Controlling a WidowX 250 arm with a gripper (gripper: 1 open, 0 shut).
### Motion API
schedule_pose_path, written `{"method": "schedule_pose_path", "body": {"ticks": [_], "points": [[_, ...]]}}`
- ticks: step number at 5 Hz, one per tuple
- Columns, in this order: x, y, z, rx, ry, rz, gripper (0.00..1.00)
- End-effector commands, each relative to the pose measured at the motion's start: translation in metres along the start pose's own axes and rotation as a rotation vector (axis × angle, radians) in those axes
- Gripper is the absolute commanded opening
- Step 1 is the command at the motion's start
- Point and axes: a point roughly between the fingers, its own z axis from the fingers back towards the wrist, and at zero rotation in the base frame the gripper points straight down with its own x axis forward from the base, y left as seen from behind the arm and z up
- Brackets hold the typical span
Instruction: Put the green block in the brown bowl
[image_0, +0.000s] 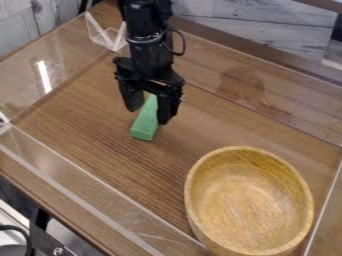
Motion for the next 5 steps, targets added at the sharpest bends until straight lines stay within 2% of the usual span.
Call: {"method": "schedule_pose_path", "body": {"ticks": [1,5], "points": [[0.003,0.003,0.002,0.005,-0.032,0.000,1.00],[0.003,0.007,-0.021,0.001,-0.043,-0.012,1.00]]}}
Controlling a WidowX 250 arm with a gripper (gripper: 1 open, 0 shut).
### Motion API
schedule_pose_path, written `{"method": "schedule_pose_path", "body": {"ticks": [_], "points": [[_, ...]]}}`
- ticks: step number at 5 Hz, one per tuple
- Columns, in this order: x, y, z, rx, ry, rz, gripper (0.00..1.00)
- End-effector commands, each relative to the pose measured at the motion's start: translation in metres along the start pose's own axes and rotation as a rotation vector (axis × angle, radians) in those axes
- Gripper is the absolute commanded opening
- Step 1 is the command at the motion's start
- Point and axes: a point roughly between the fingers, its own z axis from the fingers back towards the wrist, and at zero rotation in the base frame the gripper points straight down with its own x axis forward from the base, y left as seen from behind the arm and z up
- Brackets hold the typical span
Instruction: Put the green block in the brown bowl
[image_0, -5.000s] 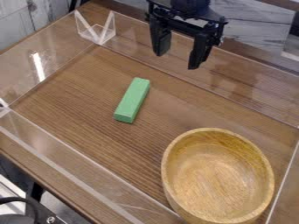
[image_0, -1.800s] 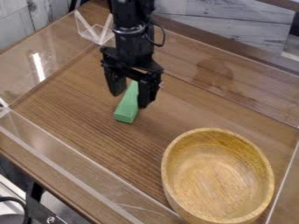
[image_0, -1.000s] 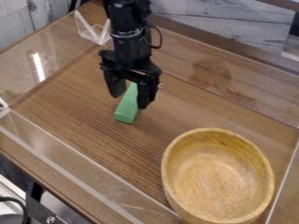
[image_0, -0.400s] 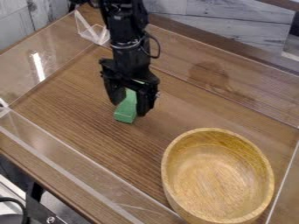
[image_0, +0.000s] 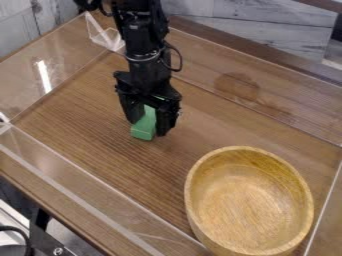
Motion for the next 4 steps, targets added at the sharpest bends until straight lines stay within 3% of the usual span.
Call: {"method": "schedule_pose_path", "body": {"ticks": [1,3,4], "points": [[0.0012,0.0035,-0.0023,0.001,-0.019,-0.002,1.00],[0.0008,0.0046,-0.0117,-0.003,-0.021,-0.007,1.00],[0.0012,0.0026,-0.0106,-0.007,-0.027,-0.015,0.00]]}}
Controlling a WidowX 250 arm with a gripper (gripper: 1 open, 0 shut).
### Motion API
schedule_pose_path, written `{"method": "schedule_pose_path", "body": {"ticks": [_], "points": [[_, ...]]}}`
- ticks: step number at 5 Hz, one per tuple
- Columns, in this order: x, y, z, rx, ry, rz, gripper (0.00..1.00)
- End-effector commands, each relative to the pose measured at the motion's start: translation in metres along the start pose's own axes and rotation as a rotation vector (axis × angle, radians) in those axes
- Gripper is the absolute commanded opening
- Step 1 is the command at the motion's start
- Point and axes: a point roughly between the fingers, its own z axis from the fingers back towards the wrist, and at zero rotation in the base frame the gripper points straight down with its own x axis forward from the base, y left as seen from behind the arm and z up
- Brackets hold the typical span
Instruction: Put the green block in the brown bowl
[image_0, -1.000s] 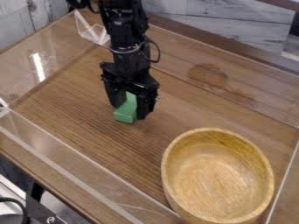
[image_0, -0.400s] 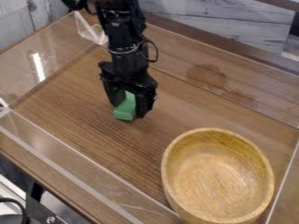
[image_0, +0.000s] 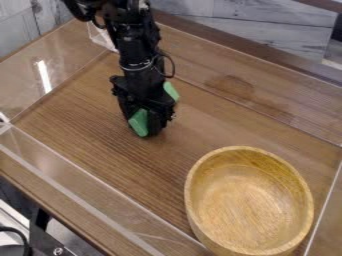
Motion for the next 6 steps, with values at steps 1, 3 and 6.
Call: {"method": "schedule_pose_path", "body": {"ticks": [1,3,6], "points": [[0.001,-0.003,0.012,0.005,-0.015,0.000,0.00],[0.000,-0.012,0.036,0.006,-0.009,-0.001,0.00],[0.003,-0.034,0.099,0.001,-0.040,0.002,0.00]]}}
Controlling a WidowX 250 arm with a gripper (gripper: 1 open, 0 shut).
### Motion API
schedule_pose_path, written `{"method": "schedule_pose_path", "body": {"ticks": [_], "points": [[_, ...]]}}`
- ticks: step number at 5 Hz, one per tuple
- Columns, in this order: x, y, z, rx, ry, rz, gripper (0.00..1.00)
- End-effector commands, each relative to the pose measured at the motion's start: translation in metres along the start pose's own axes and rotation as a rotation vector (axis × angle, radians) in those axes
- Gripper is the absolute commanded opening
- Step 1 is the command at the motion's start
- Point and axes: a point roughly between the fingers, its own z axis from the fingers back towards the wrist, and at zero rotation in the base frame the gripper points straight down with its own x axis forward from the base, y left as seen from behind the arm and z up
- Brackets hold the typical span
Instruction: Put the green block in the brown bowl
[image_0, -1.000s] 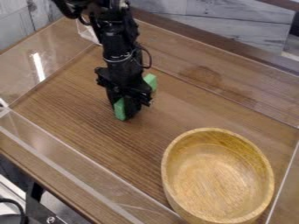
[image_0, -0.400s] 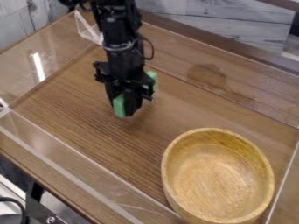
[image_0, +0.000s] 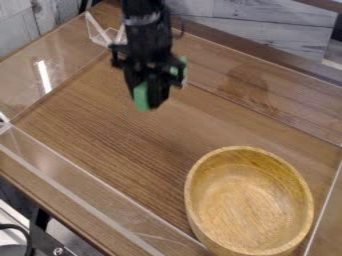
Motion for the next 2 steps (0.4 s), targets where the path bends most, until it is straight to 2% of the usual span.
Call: {"method": "schedule_pose_path", "body": {"ticks": [1,2], "points": [[0.005,-0.011,0.043,0.006,-0.071,-0.024,0.00],[-0.001,-0.027,0.058,0.001,-0.086,-0.035,0.00]]}}
